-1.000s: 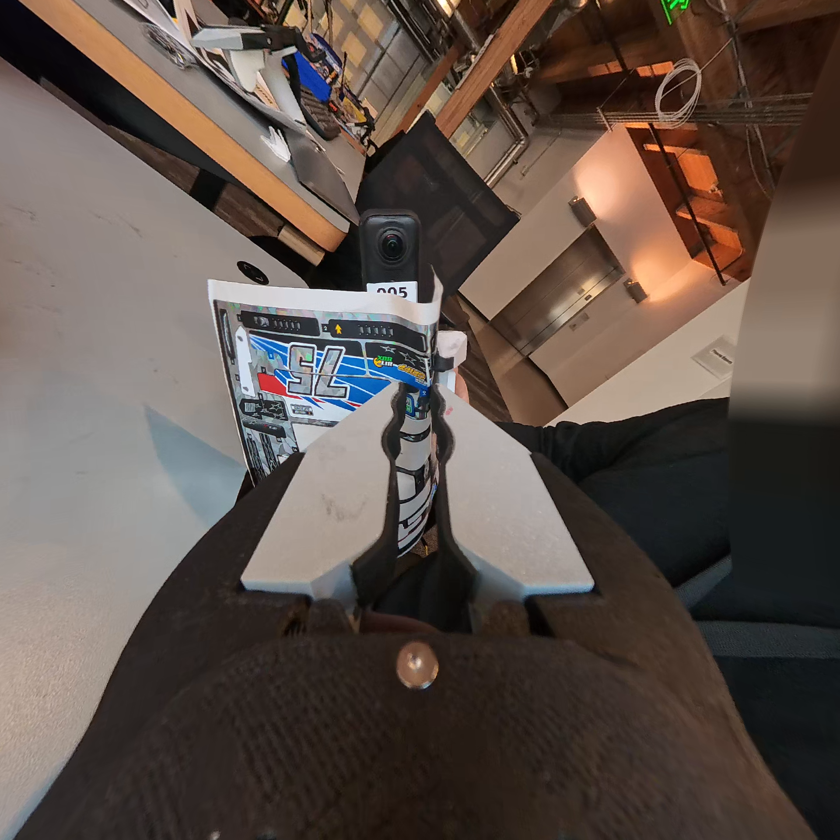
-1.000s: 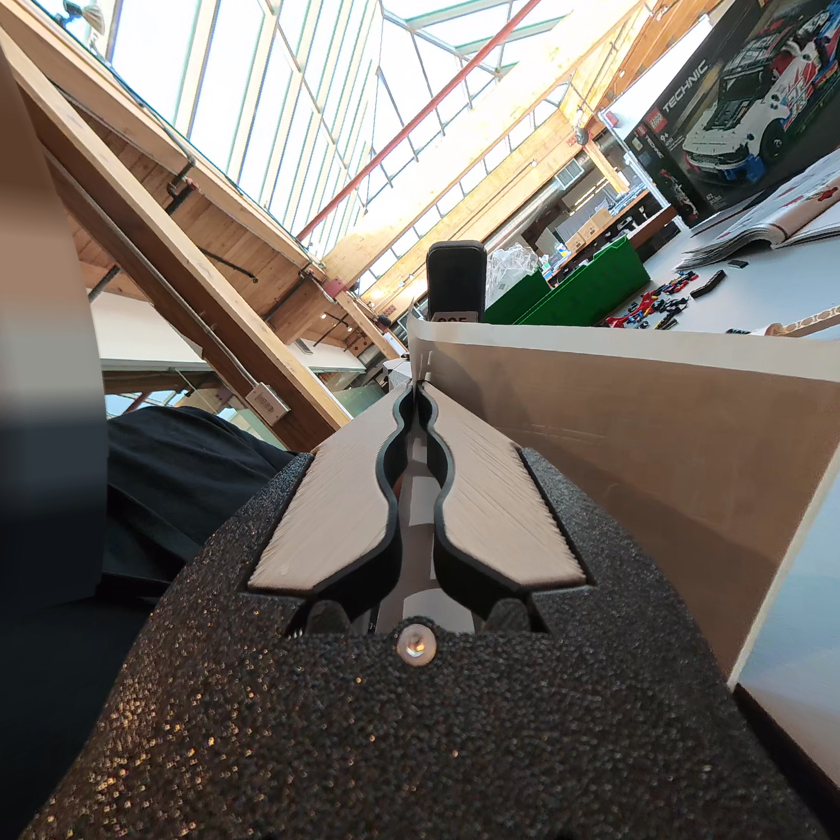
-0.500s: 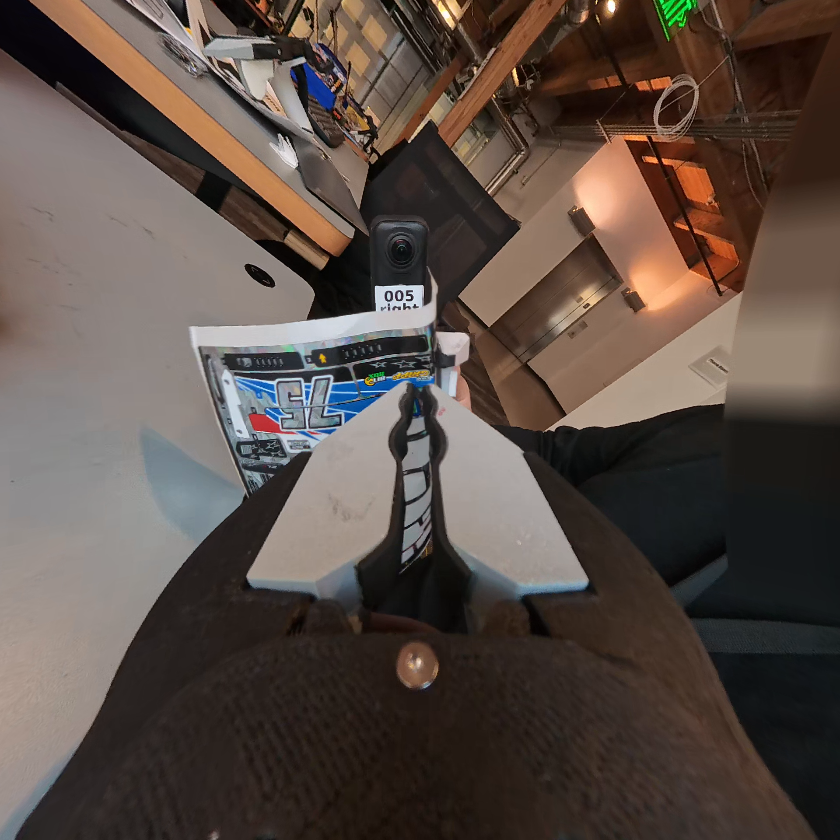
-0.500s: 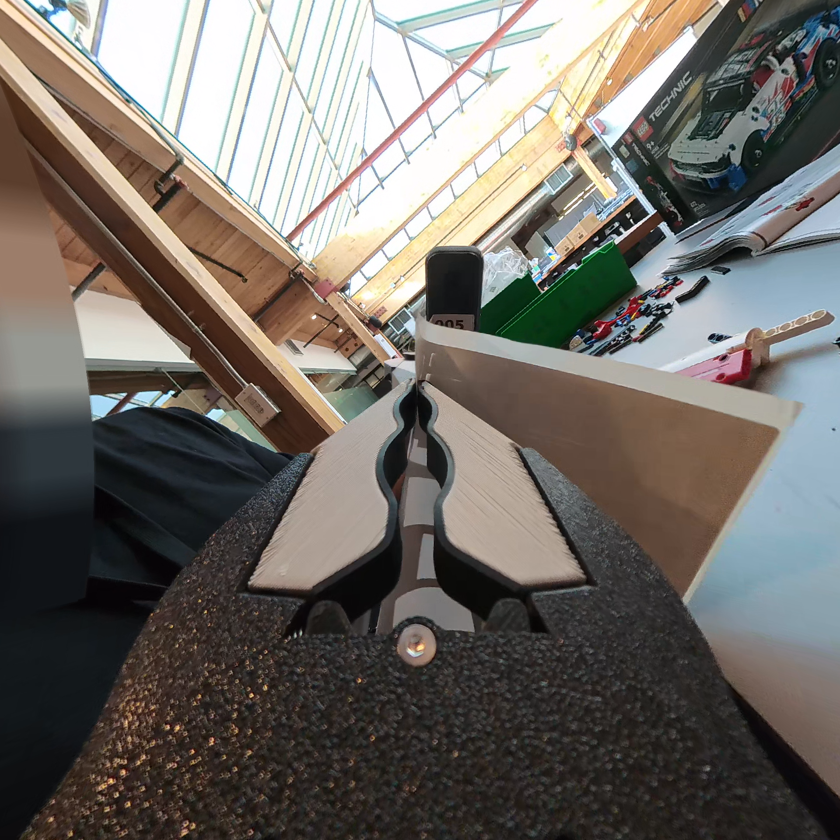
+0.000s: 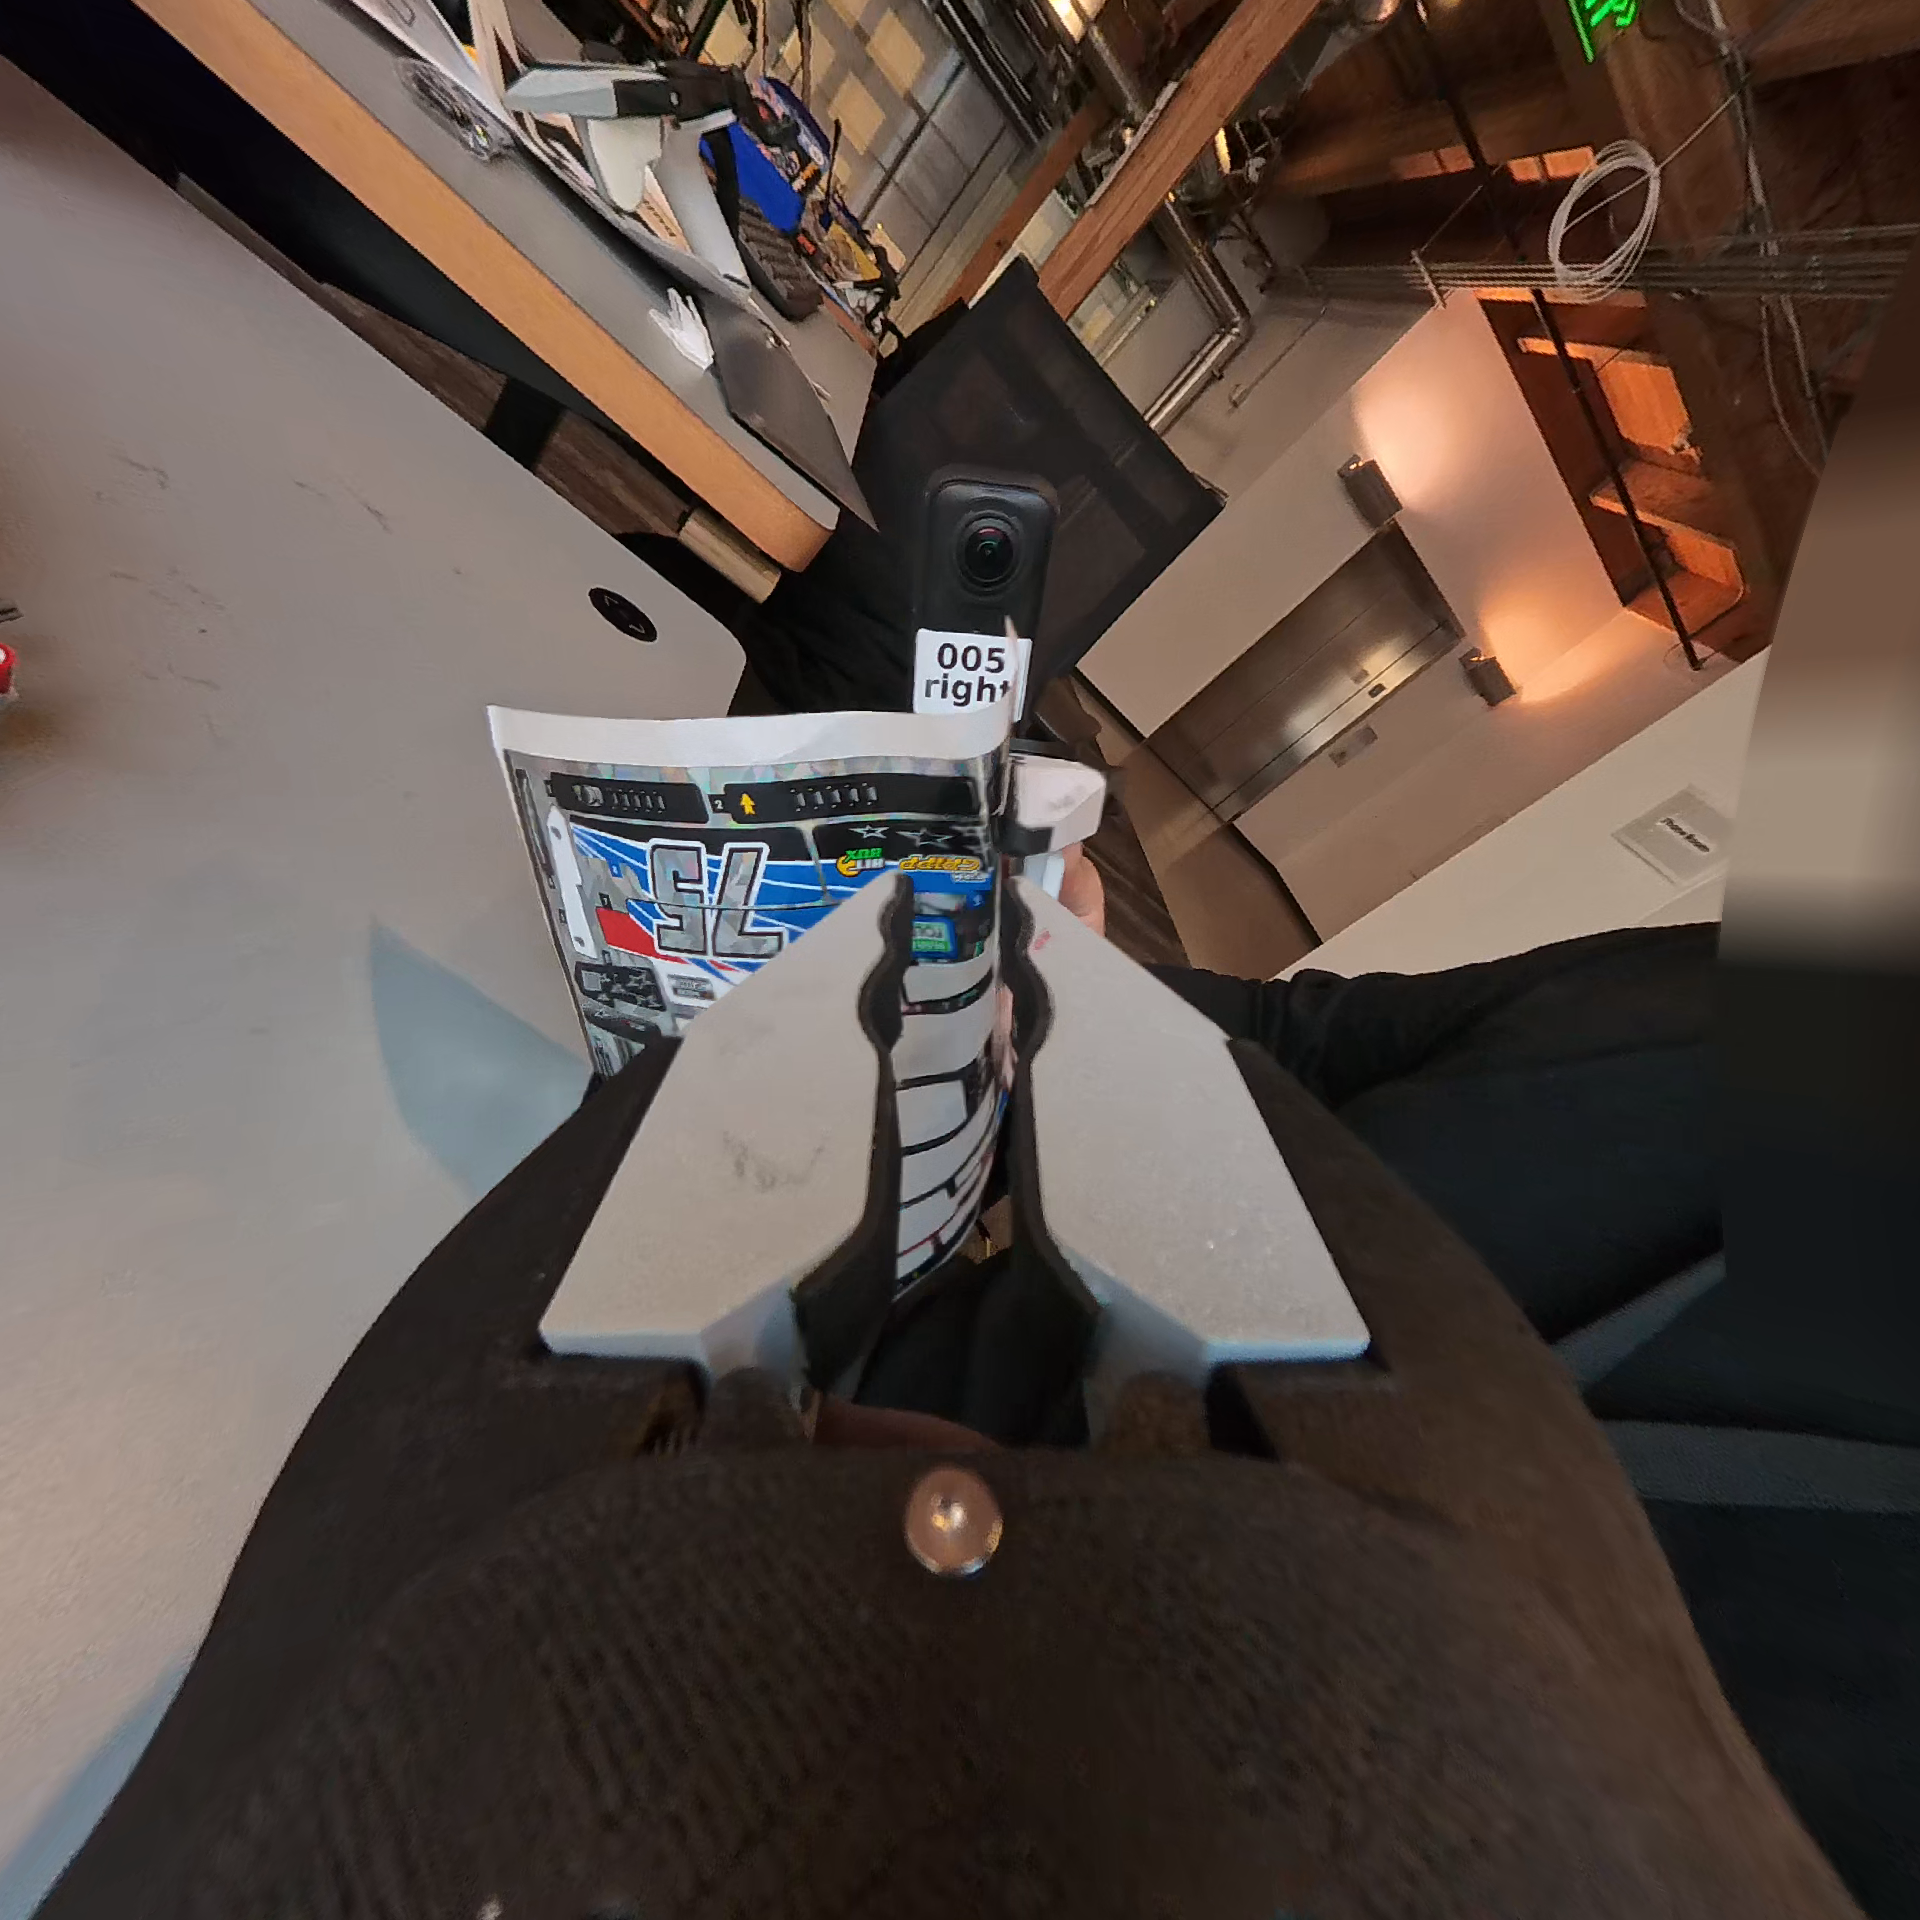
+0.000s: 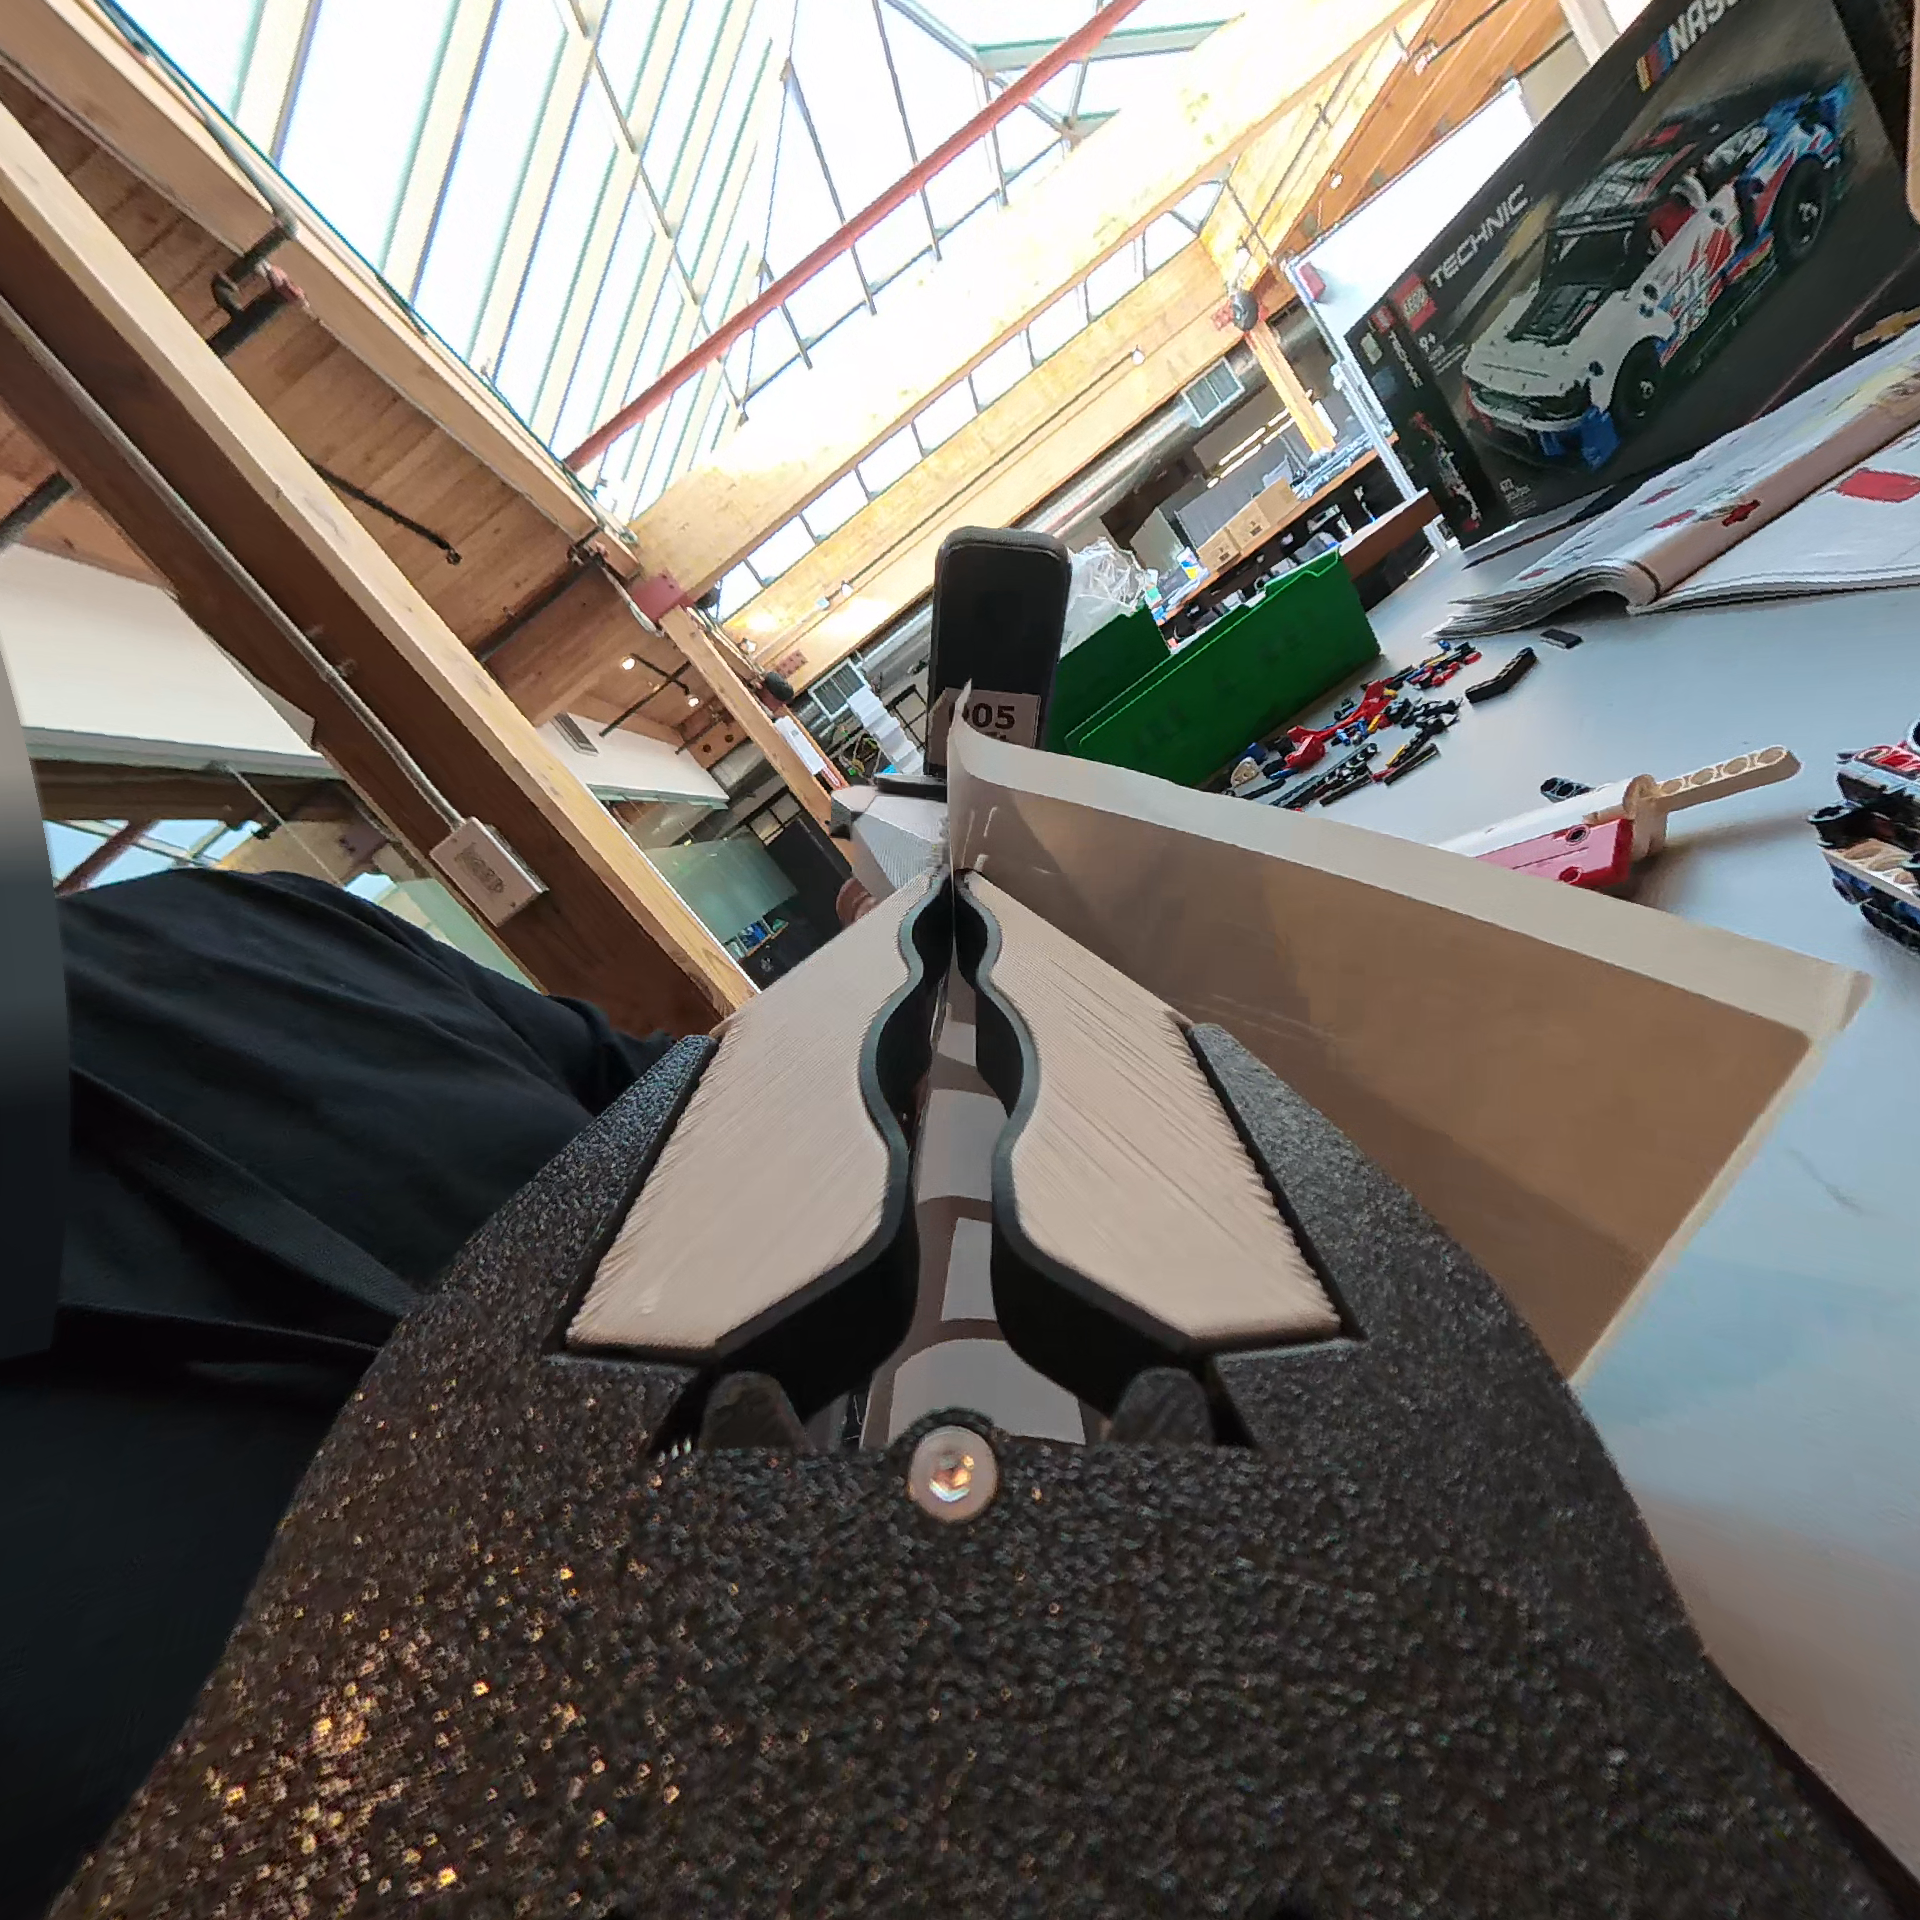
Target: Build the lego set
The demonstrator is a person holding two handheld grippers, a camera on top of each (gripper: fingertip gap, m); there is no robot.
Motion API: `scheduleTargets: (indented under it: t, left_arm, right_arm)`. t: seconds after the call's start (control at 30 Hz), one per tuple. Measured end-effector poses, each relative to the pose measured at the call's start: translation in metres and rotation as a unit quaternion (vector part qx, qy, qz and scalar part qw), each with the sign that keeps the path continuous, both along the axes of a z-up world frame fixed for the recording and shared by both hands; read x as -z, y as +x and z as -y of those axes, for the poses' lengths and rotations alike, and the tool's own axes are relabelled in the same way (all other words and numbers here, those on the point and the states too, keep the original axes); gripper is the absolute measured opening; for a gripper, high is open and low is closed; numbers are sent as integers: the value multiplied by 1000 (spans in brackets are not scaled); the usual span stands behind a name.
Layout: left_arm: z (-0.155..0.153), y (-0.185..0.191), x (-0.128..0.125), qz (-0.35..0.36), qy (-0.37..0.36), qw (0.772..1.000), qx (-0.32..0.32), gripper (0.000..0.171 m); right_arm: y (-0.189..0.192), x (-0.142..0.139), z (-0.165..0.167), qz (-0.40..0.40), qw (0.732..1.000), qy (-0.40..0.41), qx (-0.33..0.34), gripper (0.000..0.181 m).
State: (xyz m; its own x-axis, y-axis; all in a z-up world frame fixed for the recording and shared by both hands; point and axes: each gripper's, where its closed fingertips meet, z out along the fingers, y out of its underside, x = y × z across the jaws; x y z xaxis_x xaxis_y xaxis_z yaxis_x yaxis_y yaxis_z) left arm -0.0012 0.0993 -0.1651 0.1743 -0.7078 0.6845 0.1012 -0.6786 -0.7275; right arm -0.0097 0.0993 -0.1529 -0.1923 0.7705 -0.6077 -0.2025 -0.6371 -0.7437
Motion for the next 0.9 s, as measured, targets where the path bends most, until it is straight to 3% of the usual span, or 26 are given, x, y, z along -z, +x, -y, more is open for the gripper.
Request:
scheduleTargets:
  t: [0.3, 0.4, 0.5, 0.9]
  left_arm:
    - [0, -1, -2, 13, -3, 1000, 1, 6]
    - [1, 0, -2, 10, -4, 1000, 5, 17]
    - [-2, -1, 0, 0, 0, 1000, -6, 17]
    - [-4, -4, 1, 4, 2, 1000, -12, 0]
  right_arm:
    - [-1, 1, 1, 2, 1000, 1, -1, 0]
    - [-1, 2, -1, 5, 1000, 0, 2, 0]
    - [-1, 2, 0, 5, 1000, 2, 2, 0]
    - [-2, 2, 0, 4, 1000, 0, 1, 0]
